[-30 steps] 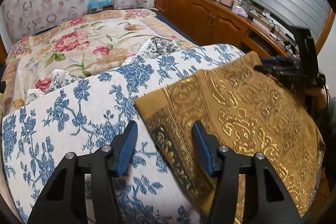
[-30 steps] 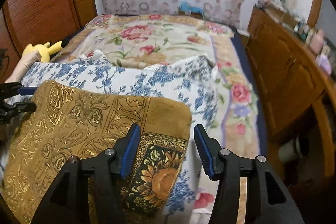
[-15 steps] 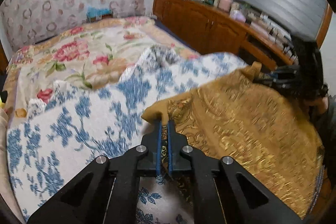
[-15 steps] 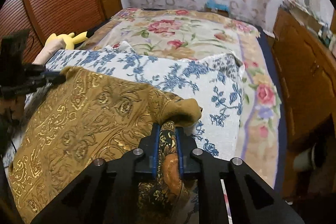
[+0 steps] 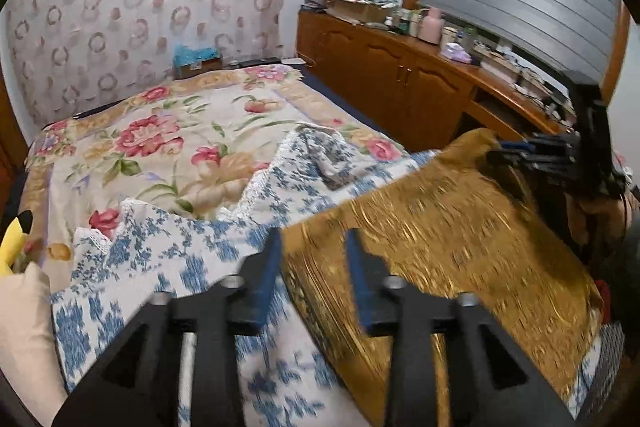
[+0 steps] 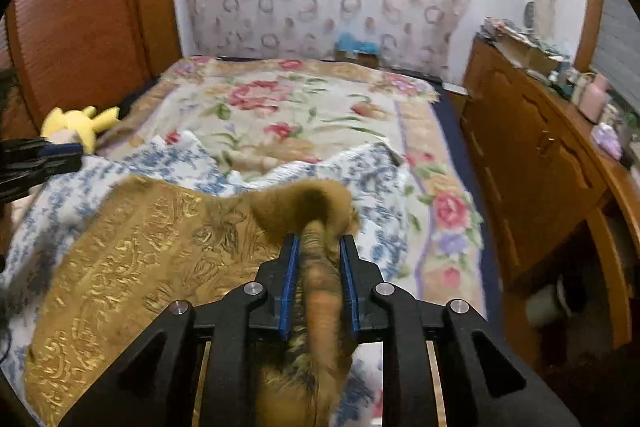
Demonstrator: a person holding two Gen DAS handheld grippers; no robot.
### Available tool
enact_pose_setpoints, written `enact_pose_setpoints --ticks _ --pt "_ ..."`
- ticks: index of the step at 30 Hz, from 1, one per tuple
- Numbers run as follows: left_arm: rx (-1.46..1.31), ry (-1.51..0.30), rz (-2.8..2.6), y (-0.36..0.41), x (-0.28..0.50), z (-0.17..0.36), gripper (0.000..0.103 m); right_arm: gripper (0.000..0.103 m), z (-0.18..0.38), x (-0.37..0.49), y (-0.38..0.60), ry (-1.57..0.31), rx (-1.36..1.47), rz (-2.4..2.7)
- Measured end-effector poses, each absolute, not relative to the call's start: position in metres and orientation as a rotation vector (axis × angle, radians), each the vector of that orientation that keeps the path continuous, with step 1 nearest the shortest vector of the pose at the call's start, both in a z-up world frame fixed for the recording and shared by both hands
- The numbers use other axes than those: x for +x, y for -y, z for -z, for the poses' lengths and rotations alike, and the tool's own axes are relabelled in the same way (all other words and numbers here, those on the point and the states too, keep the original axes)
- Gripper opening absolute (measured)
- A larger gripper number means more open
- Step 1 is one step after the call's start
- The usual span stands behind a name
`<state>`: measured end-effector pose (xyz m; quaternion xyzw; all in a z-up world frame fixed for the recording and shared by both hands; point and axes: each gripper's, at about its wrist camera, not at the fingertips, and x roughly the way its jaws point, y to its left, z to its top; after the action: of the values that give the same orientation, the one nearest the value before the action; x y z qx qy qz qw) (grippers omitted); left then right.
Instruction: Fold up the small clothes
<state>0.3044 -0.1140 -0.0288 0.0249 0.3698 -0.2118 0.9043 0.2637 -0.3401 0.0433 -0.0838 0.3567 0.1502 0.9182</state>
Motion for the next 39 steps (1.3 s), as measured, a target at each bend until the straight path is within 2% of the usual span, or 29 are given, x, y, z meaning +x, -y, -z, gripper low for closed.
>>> enact_pose_setpoints --ticks 1,2,4,5,9,22,24,28,32,37,39 --pt "0.057 -0.770 0.442 0.114 0.299 0.030 0.041 0.026 -0.044 0.262 0.342 -0.733 -0.172 -0.307" --pt "0.063 -0.782 0.448 0.113 0.290 0.033 0.042 0.035 -0.047 0.257 0.342 -0.730 -0.171 -0.306" --pt "0.064 -0.801 0.455 0.114 0.277 0.038 0.048 0.045 -0.051 0.243 0.346 -0.721 -0.174 -0.300" --pt "0.057 -0.809 0.468 0.113 0.266 0.041 0.048 0.046 -0.053 0.233 0.346 -0.717 -0.179 -0.297" --pt "0.038 -0.837 0.513 0.116 0.229 0.049 0.065 0.047 -0.056 0.188 0.339 -0.698 -0.200 -0.307" --pt "0.026 -0.851 0.541 0.128 0.122 0.065 0.066 0.047 -0.043 0.077 0.330 -0.688 -0.196 -0.299" --pt "0.015 -0.861 0.558 0.129 0.111 0.069 0.064 0.047 -0.044 0.061 0.332 -0.692 -0.183 -0.298" --pt "0.000 -0.883 0.584 0.133 0.102 0.076 0.052 0.047 -0.038 0.050 0.335 -0.716 -0.173 -0.295" --pt "0.010 -0.906 0.600 0.138 0.094 0.083 0.045 0.047 -0.034 0.046 0.332 -0.725 -0.178 -0.286" --pt "-0.002 -0.929 0.654 0.142 0.084 0.089 0.011 0.047 -0.037 0.044 0.329 -0.714 -0.168 -0.297" --pt "0.006 -0.909 0.661 0.143 0.077 0.084 0.007 0.047 -0.037 0.042 0.330 -0.711 -0.162 -0.303"
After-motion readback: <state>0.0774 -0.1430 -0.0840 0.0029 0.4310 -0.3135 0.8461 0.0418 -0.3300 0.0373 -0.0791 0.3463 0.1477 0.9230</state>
